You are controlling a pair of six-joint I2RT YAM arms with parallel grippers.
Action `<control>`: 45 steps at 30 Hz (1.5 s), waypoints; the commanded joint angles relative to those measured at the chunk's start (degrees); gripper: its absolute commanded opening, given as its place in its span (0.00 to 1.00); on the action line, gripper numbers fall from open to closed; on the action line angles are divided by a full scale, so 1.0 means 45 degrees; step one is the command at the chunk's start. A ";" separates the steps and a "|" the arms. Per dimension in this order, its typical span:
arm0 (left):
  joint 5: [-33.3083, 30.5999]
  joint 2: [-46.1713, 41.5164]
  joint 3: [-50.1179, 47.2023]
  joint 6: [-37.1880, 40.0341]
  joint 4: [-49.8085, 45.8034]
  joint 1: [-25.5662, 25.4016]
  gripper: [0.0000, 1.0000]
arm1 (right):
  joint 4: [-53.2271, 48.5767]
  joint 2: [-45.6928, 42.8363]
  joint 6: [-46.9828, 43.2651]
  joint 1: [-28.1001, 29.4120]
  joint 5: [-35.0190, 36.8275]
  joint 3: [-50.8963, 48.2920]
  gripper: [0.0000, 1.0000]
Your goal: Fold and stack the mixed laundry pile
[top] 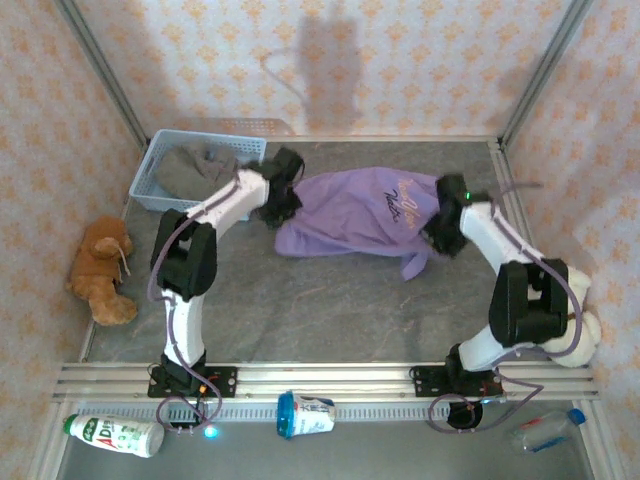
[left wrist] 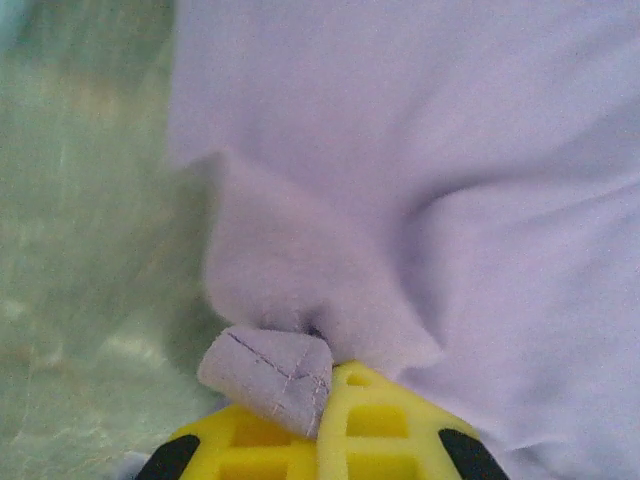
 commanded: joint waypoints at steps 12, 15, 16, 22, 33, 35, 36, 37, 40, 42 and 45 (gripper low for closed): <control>0.1073 -0.0759 0.9410 0.2019 0.1128 0.1899 0.00 | -0.2828 0.3507 -0.2496 -0.1396 -0.1670 1.7897 0.00; 0.1307 -0.1931 0.7570 0.2521 0.1328 0.1900 0.00 | -0.1759 0.1598 -0.2819 -0.1388 -0.1679 1.4576 0.00; 0.1416 -0.2304 0.7189 0.2677 0.1317 0.1887 0.00 | -0.1697 0.1231 -0.2948 -0.1396 -0.1661 1.3937 0.00; 0.3202 -0.1578 0.7034 0.2745 0.0552 0.1862 0.00 | -0.2876 0.0625 -0.3558 -0.1394 -0.2175 1.3168 0.00; 0.3785 0.0013 0.7096 0.2716 0.0267 0.1022 0.00 | -0.1888 0.0718 -0.3401 -0.1399 -0.2659 1.0832 0.00; 0.3548 0.0793 0.7819 0.2519 0.0157 0.1022 0.00 | -0.1385 0.1569 -0.3187 -0.1397 -0.2584 1.1000 0.00; 0.3356 0.1333 0.8513 0.2411 0.0017 0.1037 0.00 | -0.1150 0.2145 -0.3046 -0.1392 -0.2513 1.1385 0.00; 0.3242 0.1946 0.9411 0.2255 -0.0114 0.1104 0.00 | -0.1097 0.2825 -0.2957 -0.1393 -0.2457 1.2120 0.00; 0.3582 0.3476 1.2173 0.1120 0.0349 0.1413 0.00 | -0.1727 0.5159 -0.2868 -0.1395 -0.2572 1.6392 0.00; 0.4006 0.3820 1.2959 -0.0053 0.1733 0.1695 0.00 | -0.1627 0.6386 -0.2751 -0.1388 -0.2637 1.9728 0.00; 0.4653 0.3294 1.2979 -0.1717 0.4697 0.2071 0.00 | 0.1182 0.5812 -0.2554 -0.1418 -0.2541 2.0536 0.00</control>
